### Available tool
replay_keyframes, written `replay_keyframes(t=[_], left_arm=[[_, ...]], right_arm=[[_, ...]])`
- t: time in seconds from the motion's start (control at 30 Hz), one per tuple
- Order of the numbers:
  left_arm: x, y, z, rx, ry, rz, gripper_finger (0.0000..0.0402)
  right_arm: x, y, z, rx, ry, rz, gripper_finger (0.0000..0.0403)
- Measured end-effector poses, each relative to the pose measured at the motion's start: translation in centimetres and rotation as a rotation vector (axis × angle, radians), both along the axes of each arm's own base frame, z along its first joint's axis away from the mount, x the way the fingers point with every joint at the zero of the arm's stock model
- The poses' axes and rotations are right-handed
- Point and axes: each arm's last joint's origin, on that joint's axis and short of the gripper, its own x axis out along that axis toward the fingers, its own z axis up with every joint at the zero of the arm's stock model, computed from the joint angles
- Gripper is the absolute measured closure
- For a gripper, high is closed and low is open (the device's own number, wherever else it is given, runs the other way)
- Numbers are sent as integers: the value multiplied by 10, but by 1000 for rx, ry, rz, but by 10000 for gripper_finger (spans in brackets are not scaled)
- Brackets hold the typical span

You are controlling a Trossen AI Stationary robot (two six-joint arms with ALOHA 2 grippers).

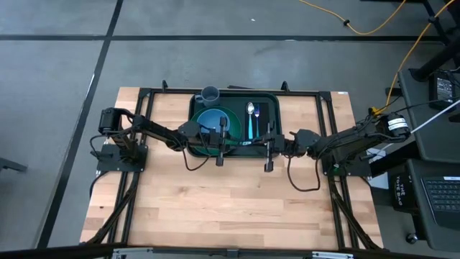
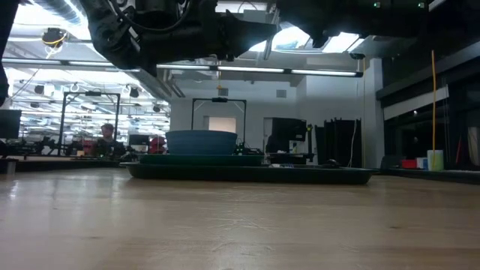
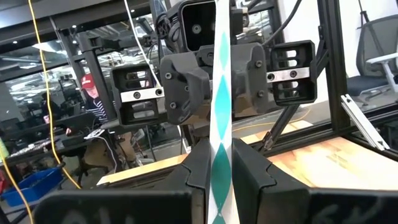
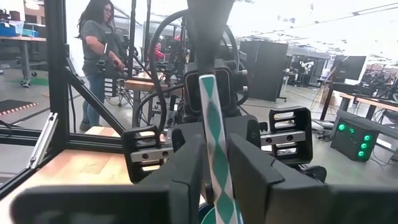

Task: Set up tray
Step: Put the blue knife on top of the black napkin on the green tray

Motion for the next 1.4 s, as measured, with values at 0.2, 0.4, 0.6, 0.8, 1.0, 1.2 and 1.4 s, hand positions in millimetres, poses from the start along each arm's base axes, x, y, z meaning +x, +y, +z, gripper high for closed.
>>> replay_keyframes(t=[0.2,0.4,0.6,0.8,1.0,1.2,1.4], left_arm=[[0,0,0,-7,0,3,373],[0,0,0,-14,1,3,355],[0,0,0,-59,3,-1,314],[0,-3,1,-76,9,-11,280],[-6,-7,11,-118,65,-31,253],[-20,-21,28,-85,148,-72,239],[-46,-38,40,-51,160,-122,277]], right_arm=[[0,-1,0,-16,-1,-29,364],[0,-1,0,-21,-1,-33,371],[0,-1,0,-12,-2,-34,371],[0,-1,0,-11,-1,-27,371],[0,-1,0,-9,-1,-27,371],[0,-1,0,-6,1,-29,371],[0,-1,-1,6,12,-39,371]])
